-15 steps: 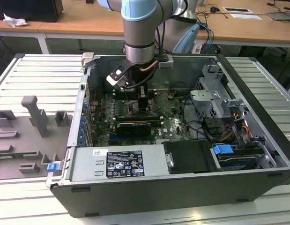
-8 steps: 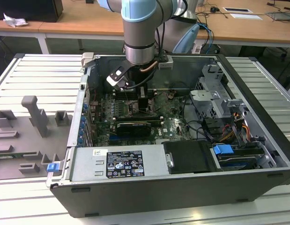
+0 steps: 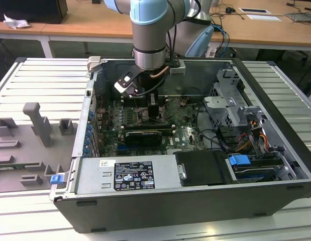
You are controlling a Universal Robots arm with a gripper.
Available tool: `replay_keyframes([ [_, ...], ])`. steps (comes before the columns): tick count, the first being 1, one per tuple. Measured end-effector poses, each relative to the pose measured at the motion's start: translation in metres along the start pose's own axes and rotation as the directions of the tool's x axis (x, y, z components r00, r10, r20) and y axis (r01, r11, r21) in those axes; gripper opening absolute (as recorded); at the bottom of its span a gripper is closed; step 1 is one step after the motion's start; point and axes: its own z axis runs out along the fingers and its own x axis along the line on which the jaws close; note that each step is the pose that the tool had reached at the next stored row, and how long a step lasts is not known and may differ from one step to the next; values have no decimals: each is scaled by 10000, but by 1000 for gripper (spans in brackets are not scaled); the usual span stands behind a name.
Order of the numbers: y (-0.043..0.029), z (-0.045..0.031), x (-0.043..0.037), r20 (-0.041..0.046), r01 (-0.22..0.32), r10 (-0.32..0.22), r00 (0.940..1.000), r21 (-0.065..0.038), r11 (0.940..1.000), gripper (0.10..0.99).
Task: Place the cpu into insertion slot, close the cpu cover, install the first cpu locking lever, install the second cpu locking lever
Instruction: 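Place the cpu into insertion slot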
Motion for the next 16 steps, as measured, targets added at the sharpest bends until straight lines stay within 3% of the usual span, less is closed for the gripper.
replay_keyframes([
  [2,0,0,0,1,0,0,10000,0,10000,663],
  [4,0,1,4,-10,-2,2,10000,-1,10000,663],
  [11,-3,24,37,-205,-18,18,9998,1,10000,663],
  [16,0,0,36,-211,-17,17,9998,1,10000,663],
])
